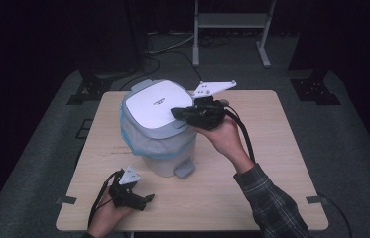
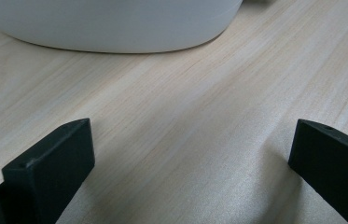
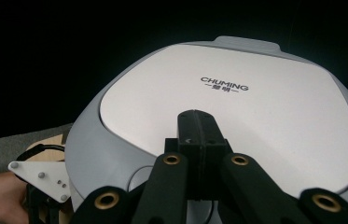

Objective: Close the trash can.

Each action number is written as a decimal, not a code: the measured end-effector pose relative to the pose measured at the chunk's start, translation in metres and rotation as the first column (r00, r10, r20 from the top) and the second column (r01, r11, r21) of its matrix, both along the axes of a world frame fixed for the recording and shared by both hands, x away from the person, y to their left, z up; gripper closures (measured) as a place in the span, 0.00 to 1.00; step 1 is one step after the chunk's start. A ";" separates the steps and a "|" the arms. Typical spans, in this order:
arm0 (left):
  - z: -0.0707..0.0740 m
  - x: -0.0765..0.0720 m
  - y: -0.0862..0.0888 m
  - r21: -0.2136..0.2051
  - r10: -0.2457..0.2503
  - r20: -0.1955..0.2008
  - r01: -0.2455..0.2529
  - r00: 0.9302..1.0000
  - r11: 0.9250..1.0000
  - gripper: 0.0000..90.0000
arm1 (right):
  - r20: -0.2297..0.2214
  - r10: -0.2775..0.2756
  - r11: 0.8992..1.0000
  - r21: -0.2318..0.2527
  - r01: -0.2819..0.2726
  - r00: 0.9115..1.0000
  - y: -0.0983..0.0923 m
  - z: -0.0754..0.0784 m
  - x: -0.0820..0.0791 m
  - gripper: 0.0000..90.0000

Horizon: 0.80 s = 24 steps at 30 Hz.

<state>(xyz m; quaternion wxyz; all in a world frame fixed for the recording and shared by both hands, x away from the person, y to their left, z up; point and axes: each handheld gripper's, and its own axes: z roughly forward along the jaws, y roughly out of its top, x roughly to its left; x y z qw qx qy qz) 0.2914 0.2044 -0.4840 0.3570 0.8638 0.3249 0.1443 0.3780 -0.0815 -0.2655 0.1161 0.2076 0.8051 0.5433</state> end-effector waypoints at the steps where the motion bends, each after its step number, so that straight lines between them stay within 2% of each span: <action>1: 0.000 0.000 0.000 0.000 0.000 0.000 0.000 1.000 1.000 0.00 | 0.010 -0.009 1.000 -0.008 0.009 1.000 0.000 0.001 0.000 0.94; 3: 0.000 0.000 0.000 0.000 0.000 0.000 0.000 1.000 1.000 0.00 | 0.011 -0.013 1.000 -0.003 0.013 1.000 0.001 0.001 0.000 0.87; 8: 0.000 0.000 0.000 0.000 0.000 0.000 0.000 1.000 1.000 0.00 | 0.007 -0.015 1.000 0.007 0.015 1.000 -0.002 0.004 0.000 0.79; 14: 0.000 0.000 0.000 0.000 0.000 0.000 0.000 1.000 1.000 0.00 | 0.009 -0.027 1.000 0.005 0.027 1.000 -0.008 0.007 -0.003 0.55; 17: 0.000 0.000 0.000 0.000 0.000 0.000 0.000 1.000 1.000 0.00 | 0.015 -0.034 0.999 0.011 0.034 0.999 -0.015 0.010 -0.006 0.47; 24: 0.000 0.000 0.000 -0.001 0.000 0.001 0.000 1.000 1.000 0.00 | 0.007 -0.059 0.998 0.015 0.059 0.998 -0.036 0.009 -0.014 0.36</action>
